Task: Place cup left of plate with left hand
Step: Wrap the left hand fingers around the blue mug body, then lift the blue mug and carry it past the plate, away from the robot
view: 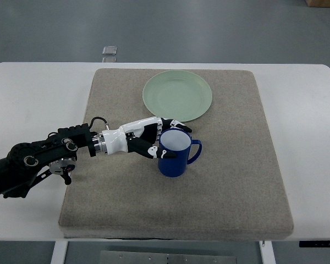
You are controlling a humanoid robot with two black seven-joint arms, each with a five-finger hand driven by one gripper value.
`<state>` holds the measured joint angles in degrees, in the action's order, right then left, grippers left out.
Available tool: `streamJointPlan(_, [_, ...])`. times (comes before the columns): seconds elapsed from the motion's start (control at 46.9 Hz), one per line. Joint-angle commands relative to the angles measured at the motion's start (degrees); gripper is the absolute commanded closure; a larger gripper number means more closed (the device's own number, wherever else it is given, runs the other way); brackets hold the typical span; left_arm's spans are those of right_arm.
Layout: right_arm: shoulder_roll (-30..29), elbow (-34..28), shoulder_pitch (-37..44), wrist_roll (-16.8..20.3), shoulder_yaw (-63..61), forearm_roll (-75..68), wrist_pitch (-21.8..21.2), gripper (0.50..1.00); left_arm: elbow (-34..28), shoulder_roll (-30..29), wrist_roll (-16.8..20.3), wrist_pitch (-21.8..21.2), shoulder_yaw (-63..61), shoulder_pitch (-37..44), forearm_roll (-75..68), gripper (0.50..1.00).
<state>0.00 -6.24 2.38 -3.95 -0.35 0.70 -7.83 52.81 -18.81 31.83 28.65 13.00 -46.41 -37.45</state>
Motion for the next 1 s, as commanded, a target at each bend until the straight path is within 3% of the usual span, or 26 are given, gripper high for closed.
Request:
streamJointPlan(0.0, [0.00, 0.00, 0.00, 0.00, 0.00, 0.00, 0.01, 0.566, 0.02, 0.00, -0.01, 0.00, -0.08, 0.01, -0.08, 0.928])
streamJointPlan(0.064, [0.00, 0.00, 0.00, 0.00, 0.00, 0.00, 0.01, 0.566, 0.02, 0.09, -0.01, 0.00, -0.08, 0.01, 0.01, 1.000])
streamJointPlan(0.619, [0.00, 0.00, 0.00, 0.00, 0.00, 0.00, 0.01, 0.566, 0.10, 0.26, 0.34, -4.48, 0.10, -0.08, 0.80, 1.000])
streamJointPlan(0.982, [0.00, 0.00, 0.00, 0.00, 0.00, 0.00, 0.01, 0.566, 0.28, 0.26, 0.34, -5.01, 0.01, -0.08, 0.45, 1.000])
